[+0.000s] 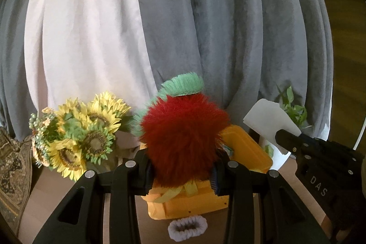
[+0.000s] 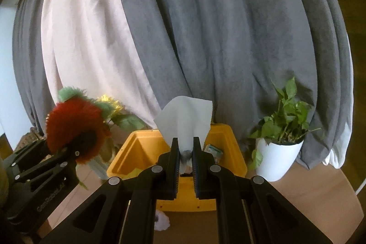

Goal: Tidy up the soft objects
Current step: 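Lift and carry the pompom with the left tool while the right tool carries the tissue over the crate, then open both tools to drop the pompom and tissue sheet into the crate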

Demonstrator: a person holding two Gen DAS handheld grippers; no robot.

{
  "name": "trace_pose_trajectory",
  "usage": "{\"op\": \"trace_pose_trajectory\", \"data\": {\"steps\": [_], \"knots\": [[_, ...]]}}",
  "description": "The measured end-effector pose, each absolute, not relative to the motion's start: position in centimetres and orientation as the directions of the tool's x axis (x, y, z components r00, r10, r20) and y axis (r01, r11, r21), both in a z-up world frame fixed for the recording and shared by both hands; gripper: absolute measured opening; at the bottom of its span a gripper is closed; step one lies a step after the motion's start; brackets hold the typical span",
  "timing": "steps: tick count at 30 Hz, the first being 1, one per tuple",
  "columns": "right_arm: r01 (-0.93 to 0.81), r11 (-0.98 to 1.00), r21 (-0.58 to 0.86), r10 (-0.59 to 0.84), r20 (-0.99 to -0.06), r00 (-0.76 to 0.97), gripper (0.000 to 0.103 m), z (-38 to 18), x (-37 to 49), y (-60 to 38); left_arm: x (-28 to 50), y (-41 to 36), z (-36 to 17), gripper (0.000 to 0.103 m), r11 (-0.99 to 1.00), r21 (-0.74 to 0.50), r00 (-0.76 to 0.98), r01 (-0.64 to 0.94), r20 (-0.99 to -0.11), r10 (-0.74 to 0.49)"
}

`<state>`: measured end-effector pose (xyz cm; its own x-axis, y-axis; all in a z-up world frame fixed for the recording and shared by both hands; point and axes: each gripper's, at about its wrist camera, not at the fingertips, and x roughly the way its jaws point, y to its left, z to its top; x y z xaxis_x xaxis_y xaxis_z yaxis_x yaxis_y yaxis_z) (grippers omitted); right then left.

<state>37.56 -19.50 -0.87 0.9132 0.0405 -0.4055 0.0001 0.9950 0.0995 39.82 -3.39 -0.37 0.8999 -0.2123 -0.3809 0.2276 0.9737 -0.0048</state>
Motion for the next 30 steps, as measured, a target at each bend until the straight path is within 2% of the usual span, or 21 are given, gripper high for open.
{"op": "trace_pose_trajectory", "data": {"steps": [15,30], "knots": [[0.015,0.994,0.104,0.034,-0.46,0.887,0.011,-3.4,44.2,-19.2,46.7,-4.4,-2.5,0.038,0.967,-0.005,0.87,0.254,-0.435,-0.231],[0.029,0.993,0.111,0.038,-0.556,0.83,0.011,-7.5,49.4,-19.9,51.8,-5.6,-7.0,0.038,0.962,-0.027,0.804,0.272,-0.543,-0.243]]}}
